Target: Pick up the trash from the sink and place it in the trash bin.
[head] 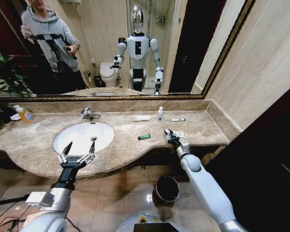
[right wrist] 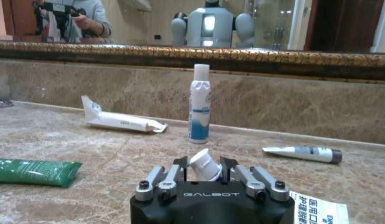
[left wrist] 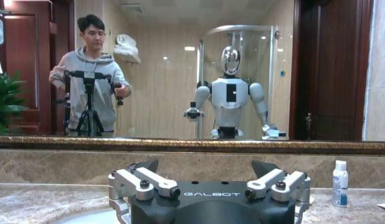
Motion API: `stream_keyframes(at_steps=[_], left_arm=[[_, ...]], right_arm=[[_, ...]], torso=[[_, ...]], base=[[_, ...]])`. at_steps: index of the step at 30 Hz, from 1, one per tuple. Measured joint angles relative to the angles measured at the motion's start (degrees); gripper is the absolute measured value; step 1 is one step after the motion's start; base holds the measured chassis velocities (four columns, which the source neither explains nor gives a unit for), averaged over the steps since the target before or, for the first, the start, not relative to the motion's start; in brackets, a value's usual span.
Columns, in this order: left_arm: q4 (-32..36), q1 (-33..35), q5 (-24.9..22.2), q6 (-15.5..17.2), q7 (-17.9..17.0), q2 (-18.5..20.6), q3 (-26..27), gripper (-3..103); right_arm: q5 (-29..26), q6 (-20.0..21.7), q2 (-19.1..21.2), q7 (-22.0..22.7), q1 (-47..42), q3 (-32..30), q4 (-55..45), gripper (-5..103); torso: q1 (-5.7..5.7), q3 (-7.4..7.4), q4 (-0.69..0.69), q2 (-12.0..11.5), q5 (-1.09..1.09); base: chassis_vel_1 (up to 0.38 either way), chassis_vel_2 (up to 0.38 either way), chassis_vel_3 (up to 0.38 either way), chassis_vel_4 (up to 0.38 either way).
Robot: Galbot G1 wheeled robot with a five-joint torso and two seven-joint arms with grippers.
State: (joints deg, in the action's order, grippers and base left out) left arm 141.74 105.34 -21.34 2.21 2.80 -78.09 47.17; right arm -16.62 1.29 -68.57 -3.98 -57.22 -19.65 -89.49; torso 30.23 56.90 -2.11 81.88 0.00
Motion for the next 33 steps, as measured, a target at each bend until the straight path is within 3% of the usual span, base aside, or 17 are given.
stream_keyframes(at_steps=[9,17,19,25,33], left_arm=[[0.00,0.00,0.00,0.00,0.00,0.00,0.00,100],[0.01,0.00,0.00,0.00,0.00,0.00,0.00,100],[0.00,0.00,0.00,0.00,0.00,0.00,0.00,100],[0.00,0.00,0.00,0.00,0.00,0.00,0.00,100],[0.00,0.00,0.00,0.00,0.00,0.00,0.00,100]], right_arm=[[-1.06,-1.04,1.65,-2.75,-6.08,-5.68,-7.44,33],[-7.99,-3.28,3.10,-4.64,-22.33,-12.41,-18.99,33],[-8.49,-5.73,2.85,-5.17,-27.38,-14.65,-21.60,33],[-8.27,-8.63,0.87,-6.58,-34.68,-17.78,-22.58,33],[-6.44,-12.60,-1.37,-7.52,-40.25,-17.00,-19.07,33]], torso=[[0.00,0.00,-0.01,0.00,-0.01],[0.00,-0.01,0.00,0.01,0.00],[-0.01,-0.01,0.01,0.01,-0.02],[-0.01,-0.01,0.00,0.01,0.00],[-0.01,-0.01,0.01,0.01,-0.01]], base=[[0.000,0.000,0.000,0.000],[0.000,0.000,0.000,0.000],[0.000,0.000,0.000,0.000],[0.000,0.000,0.000,0.000],[0.000,0.000,0.000,0.000]])
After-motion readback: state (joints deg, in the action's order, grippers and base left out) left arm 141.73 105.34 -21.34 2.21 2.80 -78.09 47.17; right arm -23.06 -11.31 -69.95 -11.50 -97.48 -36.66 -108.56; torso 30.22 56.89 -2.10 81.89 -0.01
